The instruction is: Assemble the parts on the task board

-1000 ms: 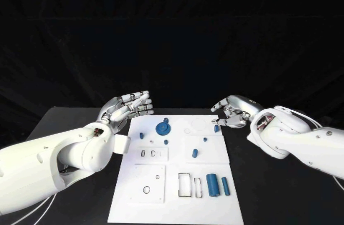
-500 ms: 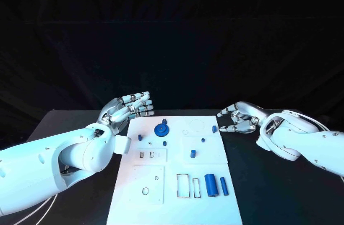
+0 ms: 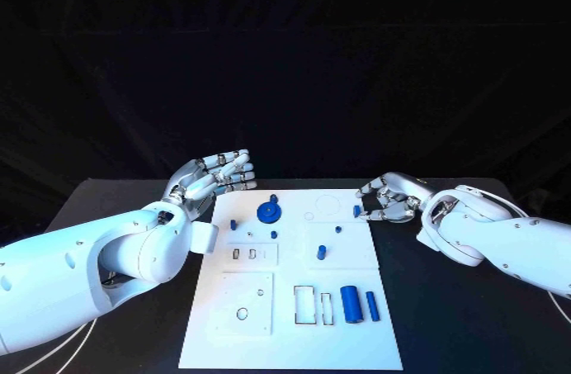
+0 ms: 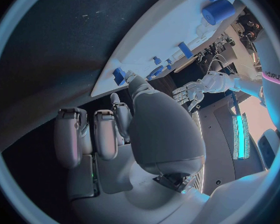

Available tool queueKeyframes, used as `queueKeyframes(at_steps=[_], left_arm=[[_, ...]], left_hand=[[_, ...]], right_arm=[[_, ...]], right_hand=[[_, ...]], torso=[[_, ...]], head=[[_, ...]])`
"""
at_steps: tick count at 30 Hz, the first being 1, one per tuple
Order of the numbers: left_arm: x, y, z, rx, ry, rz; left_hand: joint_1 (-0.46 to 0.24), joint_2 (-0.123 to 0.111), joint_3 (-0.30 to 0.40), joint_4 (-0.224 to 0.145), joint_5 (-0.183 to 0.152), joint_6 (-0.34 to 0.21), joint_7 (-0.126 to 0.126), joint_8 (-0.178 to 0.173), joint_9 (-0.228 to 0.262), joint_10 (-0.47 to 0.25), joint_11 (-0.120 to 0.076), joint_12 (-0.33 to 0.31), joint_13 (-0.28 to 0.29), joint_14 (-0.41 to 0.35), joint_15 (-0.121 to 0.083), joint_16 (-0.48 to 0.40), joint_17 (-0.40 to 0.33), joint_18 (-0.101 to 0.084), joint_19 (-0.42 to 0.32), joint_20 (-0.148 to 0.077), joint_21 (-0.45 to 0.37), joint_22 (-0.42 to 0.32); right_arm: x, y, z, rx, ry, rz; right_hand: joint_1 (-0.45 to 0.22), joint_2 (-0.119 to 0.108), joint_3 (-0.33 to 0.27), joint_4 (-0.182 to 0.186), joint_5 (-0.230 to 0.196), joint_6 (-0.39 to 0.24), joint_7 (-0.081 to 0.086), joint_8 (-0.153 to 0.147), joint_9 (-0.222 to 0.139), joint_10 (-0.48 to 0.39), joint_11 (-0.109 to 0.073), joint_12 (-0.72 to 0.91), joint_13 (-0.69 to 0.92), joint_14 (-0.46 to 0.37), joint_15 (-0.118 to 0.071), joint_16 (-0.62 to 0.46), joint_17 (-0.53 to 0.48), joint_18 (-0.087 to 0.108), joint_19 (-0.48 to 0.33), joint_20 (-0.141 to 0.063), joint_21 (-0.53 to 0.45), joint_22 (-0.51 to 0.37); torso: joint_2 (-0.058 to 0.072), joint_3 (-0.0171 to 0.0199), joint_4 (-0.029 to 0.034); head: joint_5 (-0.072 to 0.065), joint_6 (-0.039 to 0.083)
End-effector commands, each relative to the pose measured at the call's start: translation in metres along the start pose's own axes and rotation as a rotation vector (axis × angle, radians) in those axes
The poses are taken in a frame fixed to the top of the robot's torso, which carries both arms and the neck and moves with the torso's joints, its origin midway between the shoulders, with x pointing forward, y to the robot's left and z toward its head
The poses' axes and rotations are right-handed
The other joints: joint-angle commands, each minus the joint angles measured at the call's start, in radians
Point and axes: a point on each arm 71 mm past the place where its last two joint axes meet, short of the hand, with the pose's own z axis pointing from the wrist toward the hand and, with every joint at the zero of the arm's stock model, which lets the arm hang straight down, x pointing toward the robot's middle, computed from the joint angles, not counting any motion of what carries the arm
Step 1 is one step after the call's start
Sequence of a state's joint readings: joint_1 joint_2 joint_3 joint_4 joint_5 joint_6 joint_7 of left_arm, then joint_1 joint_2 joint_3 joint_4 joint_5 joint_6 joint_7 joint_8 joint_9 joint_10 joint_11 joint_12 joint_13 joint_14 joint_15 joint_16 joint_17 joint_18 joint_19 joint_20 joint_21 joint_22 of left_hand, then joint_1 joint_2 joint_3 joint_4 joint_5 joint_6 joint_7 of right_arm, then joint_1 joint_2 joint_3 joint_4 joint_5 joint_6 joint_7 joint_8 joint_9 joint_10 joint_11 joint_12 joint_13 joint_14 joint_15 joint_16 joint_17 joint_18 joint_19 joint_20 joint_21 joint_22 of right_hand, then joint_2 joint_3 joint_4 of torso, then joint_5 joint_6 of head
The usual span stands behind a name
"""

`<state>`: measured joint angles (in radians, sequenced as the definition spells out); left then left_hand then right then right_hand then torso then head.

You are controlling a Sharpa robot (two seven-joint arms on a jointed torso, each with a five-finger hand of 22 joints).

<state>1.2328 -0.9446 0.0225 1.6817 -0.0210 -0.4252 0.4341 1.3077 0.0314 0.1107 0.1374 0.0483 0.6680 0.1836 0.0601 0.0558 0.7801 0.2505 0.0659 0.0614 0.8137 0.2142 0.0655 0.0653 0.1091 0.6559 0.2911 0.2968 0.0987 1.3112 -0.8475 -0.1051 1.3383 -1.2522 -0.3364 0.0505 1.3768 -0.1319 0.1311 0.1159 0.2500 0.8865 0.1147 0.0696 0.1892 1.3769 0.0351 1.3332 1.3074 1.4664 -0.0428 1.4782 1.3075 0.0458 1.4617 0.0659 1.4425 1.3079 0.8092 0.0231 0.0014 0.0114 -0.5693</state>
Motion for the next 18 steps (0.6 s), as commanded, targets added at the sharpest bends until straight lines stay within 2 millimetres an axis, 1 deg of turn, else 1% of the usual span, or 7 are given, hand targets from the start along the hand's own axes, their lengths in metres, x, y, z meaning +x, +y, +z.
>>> queueKeyframes(at_steps=[1,4,7,8,10,14,18], left_arm=[[0.0021,-0.001,0.0002,0.01,0.019,-0.008],[0.0022,-0.001,0.0001,0.011,0.02,-0.009],[0.0024,-0.001,0.0001,0.011,0.02,-0.009],[0.0024,-0.0011,0.0001,0.011,0.02,-0.009],[0.0024,-0.0011,0.0,0.011,0.02,-0.009],[0.0021,-0.0011,-0.0001,0.011,0.019,-0.008],[0.0018,-0.0011,-0.0001,0.01,0.018,-0.008]], left_hand=[[0.01,0.003,0.001,-0.008,0.003,0.004,0.107,-0.004,0.0,0.004,-0.004,-0.003,0.0,0.002,-0.001,0.0,0.001,-0.006,-0.007,0.0,-0.002,-0.001],[0.01,0.004,0.001,-0.009,0.003,0.003,0.107,-0.004,0.0,0.003,-0.004,-0.003,0.0,0.002,-0.001,0.0,0.001,-0.006,-0.008,0.0,-0.002,-0.002],[0.01,0.004,0.001,-0.009,0.003,0.003,0.107,-0.004,0.0,0.003,-0.004,-0.003,0.0,0.002,-0.001,0.0,0.001,-0.006,-0.008,0.0,-0.002,-0.002],[0.01,0.004,0.001,-0.009,0.003,0.003,0.107,-0.004,0.0,0.003,-0.004,-0.003,0.0,0.002,-0.001,0.0,0.001,-0.006,-0.008,0.0,-0.002,-0.002],[0.01,0.004,0.001,-0.009,0.003,0.003,0.107,-0.004,0.0,0.003,-0.004,-0.003,0.0,0.002,-0.001,0.0,0.001,-0.006,-0.008,0.0,-0.002,-0.002],[0.01,0.004,0.001,-0.009,0.003,0.003,0.107,-0.004,0.0,0.003,-0.004,-0.003,0.0,0.002,-0.001,0.0,0.001,-0.006,-0.008,0.0,-0.002,-0.002],[0.01,0.004,0.001,-0.009,0.003,0.003,0.107,-0.004,0.0,0.003,-0.004,-0.003,0.0,0.002,-0.001,0.0,0.001,-0.006,-0.008,0.0,-0.002,-0.002]], right_arm=[[0.0023,0.0003,0.0015,0.003,0.008,-0.015],[0.0039,0.0009,0.0029,0.007,0.014,-0.014],[0.006,0.0012,0.004,0.011,0.018,-0.014],[0.0068,0.0013,0.0044,0.013,0.019,-0.014],[0.0085,0.0015,0.005,0.016,0.021,-0.014],[0.0104,0.0017,0.0056,0.019,0.023,-0.013],[0.0116,0.0025,0.0064,0.02,0.025,-0.013]], right_hand=[[0.002,0.012,-0.008,0.003,0.005,0.018,0.003,0.009,0.003,0.008,0.002,0.008,0.059,0.074,0.007,0.008,0.129,-0.013,0.02,0.007,0.008,0.161],[0.0,0.016,-0.012,0.005,0.005,0.044,0.007,0.017,0.008,0.014,0.006,0.016,0.065,0.076,0.011,0.014,0.139,-0.015,0.028,0.011,0.017,0.169],[0.004,0.019,-0.014,0.004,0.004,0.062,0.01,0.021,0.011,0.029,0.008,0.034,0.081,0.083,0.014,0.032,0.166,-0.021,0.044,0.014,0.038,0.188],[0.005,0.021,-0.014,0.003,0.004,0.067,0.011,0.022,0.012,0.032,0.009,0.038,0.085,0.084,0.015,0.036,0.173,-0.023,0.048,0.015,0.045,0.193],[0.006,0.025,-0.014,0.004,0.004,0.077,0.012,0.023,0.013,0.037,0.01,0.044,0.089,0.086,0.017,0.041,0.18,-0.025,0.053,0.016,0.051,0.199],[0.008,0.034,-0.013,0.005,0.004,0.103,0.011,0.03,0.017,0.041,0.01,0.051,0.095,0.087,0.017,0.044,0.186,-0.026,0.058,0.018,0.057,0.204],[0.009,0.039,-0.011,0.005,0.005,0.115,0.009,0.033,0.018,0.044,0.008,0.054,0.098,0.087,0.016,0.046,0.188,-0.027,0.061,0.018,0.062,0.208]], torso=[[-0.001,-0.0004,-0.001],[-0.001,-0.0007,-0.001],[0.0,-0.0001,-0.0013],[0.0,-0.0001,-0.0012],[0.0,-0.0001,-0.0014],[0.0,0.0005,-0.0004],[0.0,0.0,-0.0008]], head=[[0.001,-0.001],[0.0,-0.002],[0.0,-0.004],[-0.001,-0.002],[-0.001,-0.002],[0.001,-0.002],[0.001,-0.003]])
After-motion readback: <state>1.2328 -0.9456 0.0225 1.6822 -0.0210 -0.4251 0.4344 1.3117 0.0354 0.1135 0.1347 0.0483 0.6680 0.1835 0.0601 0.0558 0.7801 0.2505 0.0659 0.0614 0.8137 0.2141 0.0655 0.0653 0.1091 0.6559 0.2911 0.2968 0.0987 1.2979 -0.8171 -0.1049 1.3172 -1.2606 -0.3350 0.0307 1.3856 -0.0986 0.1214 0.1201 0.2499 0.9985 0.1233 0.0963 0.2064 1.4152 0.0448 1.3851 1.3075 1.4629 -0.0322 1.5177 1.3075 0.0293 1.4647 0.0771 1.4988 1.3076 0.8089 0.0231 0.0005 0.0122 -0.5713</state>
